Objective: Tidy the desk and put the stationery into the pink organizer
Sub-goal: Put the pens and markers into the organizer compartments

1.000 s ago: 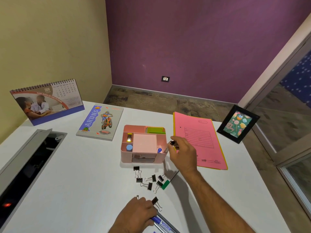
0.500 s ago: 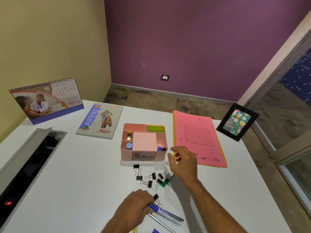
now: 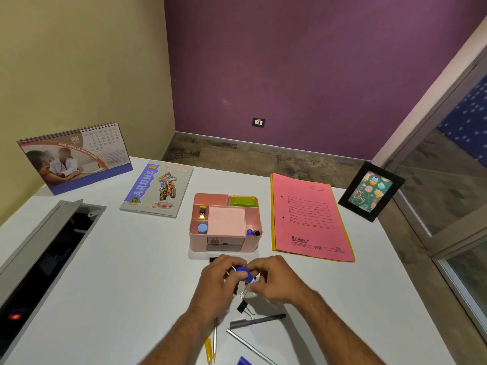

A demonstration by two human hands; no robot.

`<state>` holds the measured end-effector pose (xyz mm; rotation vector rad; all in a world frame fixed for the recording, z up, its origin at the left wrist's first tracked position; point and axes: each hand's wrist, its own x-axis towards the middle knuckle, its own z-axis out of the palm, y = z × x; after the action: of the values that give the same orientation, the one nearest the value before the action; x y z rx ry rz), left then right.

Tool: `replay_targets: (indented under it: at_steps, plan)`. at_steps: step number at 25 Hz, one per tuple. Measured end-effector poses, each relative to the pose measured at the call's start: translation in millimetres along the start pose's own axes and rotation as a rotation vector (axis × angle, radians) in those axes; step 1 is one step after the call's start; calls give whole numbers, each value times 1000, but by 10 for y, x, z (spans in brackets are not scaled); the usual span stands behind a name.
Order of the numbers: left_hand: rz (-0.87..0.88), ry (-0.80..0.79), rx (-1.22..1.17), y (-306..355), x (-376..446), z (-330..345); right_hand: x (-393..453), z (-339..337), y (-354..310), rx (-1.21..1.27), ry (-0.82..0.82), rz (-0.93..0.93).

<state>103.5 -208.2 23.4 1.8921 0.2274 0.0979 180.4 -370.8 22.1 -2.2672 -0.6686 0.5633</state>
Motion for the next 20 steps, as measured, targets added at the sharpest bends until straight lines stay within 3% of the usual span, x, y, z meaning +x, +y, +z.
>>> replay_targets:
  at_steps: [5, 9, 13, 16, 20]
  plan:
    - [-144, 32, -116, 1, -29, 17, 0, -191, -106, 62, 282, 26]
    - [68, -331, 345, -267, -169, 11, 36, -443, -231, 257, 644, -14]
    - [339, -630, 668, -439, -325, 167, 148, -587, -388, 222, 877, -100]
    - [577, -728, 841, -508, -439, 252, 297, -589, -391, 149, 824, -60]
    - [739, -753, 1064, -459, -564, 317, 470, -483, -252, 12, 548, 73]
